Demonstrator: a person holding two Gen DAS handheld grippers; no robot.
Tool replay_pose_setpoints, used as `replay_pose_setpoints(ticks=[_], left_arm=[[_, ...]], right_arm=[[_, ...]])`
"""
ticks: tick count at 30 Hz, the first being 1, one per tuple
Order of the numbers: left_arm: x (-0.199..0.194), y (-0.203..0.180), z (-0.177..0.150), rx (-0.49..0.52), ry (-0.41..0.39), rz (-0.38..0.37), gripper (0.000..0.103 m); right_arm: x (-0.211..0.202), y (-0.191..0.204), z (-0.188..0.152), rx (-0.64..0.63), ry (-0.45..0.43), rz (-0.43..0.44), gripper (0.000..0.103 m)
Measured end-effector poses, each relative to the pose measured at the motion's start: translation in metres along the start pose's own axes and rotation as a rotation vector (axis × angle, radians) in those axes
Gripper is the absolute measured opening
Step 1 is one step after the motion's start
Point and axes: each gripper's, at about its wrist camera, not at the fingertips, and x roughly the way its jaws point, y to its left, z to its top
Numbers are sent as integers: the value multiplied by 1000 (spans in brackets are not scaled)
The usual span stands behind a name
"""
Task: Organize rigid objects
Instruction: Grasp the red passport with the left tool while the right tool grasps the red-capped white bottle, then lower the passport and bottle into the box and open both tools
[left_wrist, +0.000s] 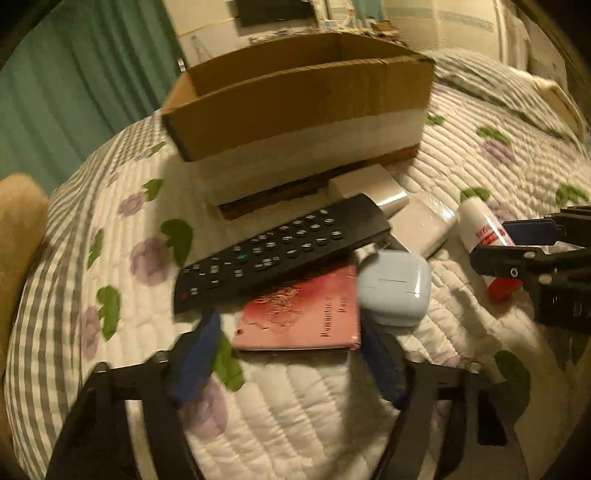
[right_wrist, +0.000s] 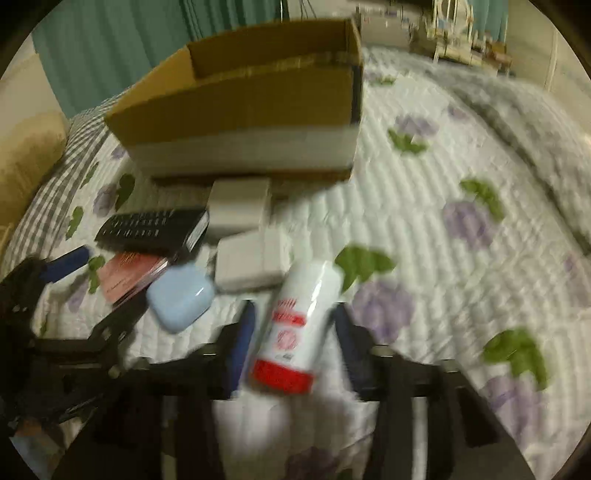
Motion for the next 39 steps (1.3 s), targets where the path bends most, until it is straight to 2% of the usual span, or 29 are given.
replay_pose_setpoints(ticks=[3, 4, 6, 7, 10, 13, 17, 19, 20, 22, 24, 27, 30, 39], left_arm=[[3, 2, 1, 20, 0, 1, 65], [2, 4, 1, 15, -5, -8, 52], [-8, 10, 3, 4, -39, -11, 34], [-11, 13, 3, -6, -49, -2, 29], [-21, 29, 7, -78, -92, -5, 23], [-18, 45, 9, -150, -100, 3, 21], [3, 57, 12, -202, -51, -11, 21], [2, 60, 14, -231, -57, -44, 18], [1, 61, 14, -240, -62, -50, 16], [-7, 62, 15, -264, -78, -45, 10], [-16, 62, 15, -281, -90, -63, 10], [-35, 59, 16, -276, -116, -51, 10], [-54, 57, 18, -292, -135, -64, 10], [-114, 55, 63, -285, -256, -63, 10]], right_arm=[[4, 1, -6, 1, 10, -2, 49], [4, 1, -6, 1, 8, -2, 49], [3, 1, -6, 7, 4, 3, 49], [2, 0, -6, 11, 4, 4, 49], [4, 1, -7, 8, 11, -7, 49], [10, 3, -7, 5, 28, -19, 49], [19, 5, -3, 5, 32, -40, 50], [21, 6, -2, 5, 29, -45, 47], [20, 6, -3, 7, 19, -50, 42], [16, 4, -3, 16, -1, -44, 40], [9, 3, -2, 22, -26, -43, 38], [-7, 4, 1, 12, -75, -50, 36], [-24, 6, 5, 7, -109, -16, 36], [-87, 15, 34, -25, -253, 34, 36]])
